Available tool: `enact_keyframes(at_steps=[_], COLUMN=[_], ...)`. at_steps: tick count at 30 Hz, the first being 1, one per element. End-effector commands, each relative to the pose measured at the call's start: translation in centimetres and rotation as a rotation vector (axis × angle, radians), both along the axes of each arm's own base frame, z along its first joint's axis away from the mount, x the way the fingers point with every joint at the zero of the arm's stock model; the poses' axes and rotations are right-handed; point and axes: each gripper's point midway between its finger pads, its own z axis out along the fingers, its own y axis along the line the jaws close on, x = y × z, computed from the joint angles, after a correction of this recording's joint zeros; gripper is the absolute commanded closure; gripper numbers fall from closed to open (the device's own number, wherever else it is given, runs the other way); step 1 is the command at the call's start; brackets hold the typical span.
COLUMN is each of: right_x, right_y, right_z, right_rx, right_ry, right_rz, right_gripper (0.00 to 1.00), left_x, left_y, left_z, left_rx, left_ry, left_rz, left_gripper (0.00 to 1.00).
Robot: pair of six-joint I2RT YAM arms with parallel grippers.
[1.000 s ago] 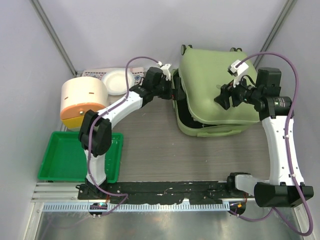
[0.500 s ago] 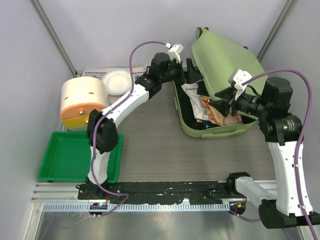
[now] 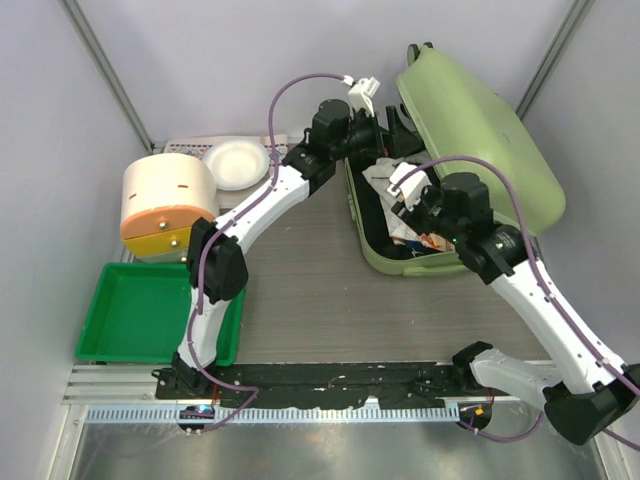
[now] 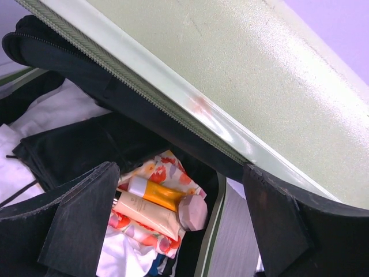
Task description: Open, take out, and arrange the luggage
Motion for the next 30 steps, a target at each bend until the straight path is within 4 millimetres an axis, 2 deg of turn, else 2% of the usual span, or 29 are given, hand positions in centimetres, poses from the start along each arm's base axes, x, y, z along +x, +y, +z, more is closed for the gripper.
enact_keyframes(at_steps=[1, 2, 4, 5, 9, 10, 12, 13, 14, 16, 17, 18, 19, 23, 25, 27, 29, 30], right_x=[3.8, 4.3, 5.0, 5.2, 5.5, 5.8, 6.3, 6.7, 6.9, 7.3, 7.4, 7.4, 7.4, 7.3, 7.4, 7.3, 7.4, 6.9], right_y=[-4.3, -4.6, -6.1, -6.4, -7.5, -8.6, -10.1, -12.3, -13.2, -14.8, -16.2, -16.6, -17.1, -19.8, -20.6, -22.3, -22.9, -24.7], right_z=[6.6, 7.3, 7.2, 8.0, 9.7, 10.1, 11.0, 11.5, 12.3, 12.8, 13.3, 13.5, 13.6, 13.9, 13.9, 14.3, 14.5, 14.7], right_rx=[-0.033, -0.055, -0.104, -0.11, -0.107, -0.115, -0.12, -0.122, -0.107, -0.105, -0.103, -0.1, -0.1, -0.112, -0.113, -0.118, -0.11, -0.123], right_ry=[-0.33, -0.373, -0.401, -0.439, -0.481, -0.49, -0.517, -0.526, -0.539, -0.547, -0.556, -0.559, -0.562, -0.562, -0.561, -0.566, -0.568, -0.571], right_rz=[-0.354, -0.378, -0.468, -0.488, -0.558, -0.593, -0.634, -0.693, -0.711, -0.745, -0.771, -0.777, -0.785, -0.84, -0.859, -0.901, -0.915, -0.961], right_gripper=[0.5, 0.49, 0.46, 0.44, 0.38, 0.38, 0.37, 0.37, 0.36, 0.36, 0.36, 0.36, 0.36, 0.35, 0.34, 0.34, 0.34, 0.34], left_x=[-1.1, -1.0, -0.8, -0.9, 0.1, 0.6, 1.0, 1.1, 1.4, 1.1, 1.2, 1.0, 0.8, 1.4, 1.4, 1.3, 1.1, 1.0], left_y=[-1.4, -1.3, -1.0, -0.8, 1.2, 1.9, 3.4, 4.2, 5.1, 6.3, 7.2, 7.7, 8.3, 10.7, 11.3, 11.4, 11.1, 10.9], left_z=[2.9, 2.7, 2.5, 2.7, 0.2, -0.4, -2.7, -4.2, -6.3, -7.3, -9.2, -9.3, -10.8, -13.7, -14.9, -15.7, -17.1, -17.4], left_rx=[-0.055, -0.047, -0.04, -0.042, -0.003, 0.008, 0.057, 0.103, 0.149, 0.197, 0.25, 0.267, 0.314, 0.439, 0.488, 0.52, 0.562, 0.579], left_ry=[-0.093, -0.09, -0.083, -0.08, -0.002, 0.013, 0.065, 0.089, 0.117, 0.122, 0.13, 0.122, 0.144, 0.177, 0.196, 0.202, 0.215, 0.212], left_rz=[-0.03, -0.027, -0.018, -0.013, 0.043, 0.063, 0.109, 0.13, 0.178, 0.213, 0.25, 0.265, 0.285, 0.4, 0.441, 0.455, 0.441, 0.437], left_gripper=[0.06, 0.06, 0.05, 0.05, 0.04, 0.03, 0.03, 0.02, 0.02, 0.01, 0.01, 0.01, 0.0, 0.0, 0.0, 0.01, 0.01, 0.0])
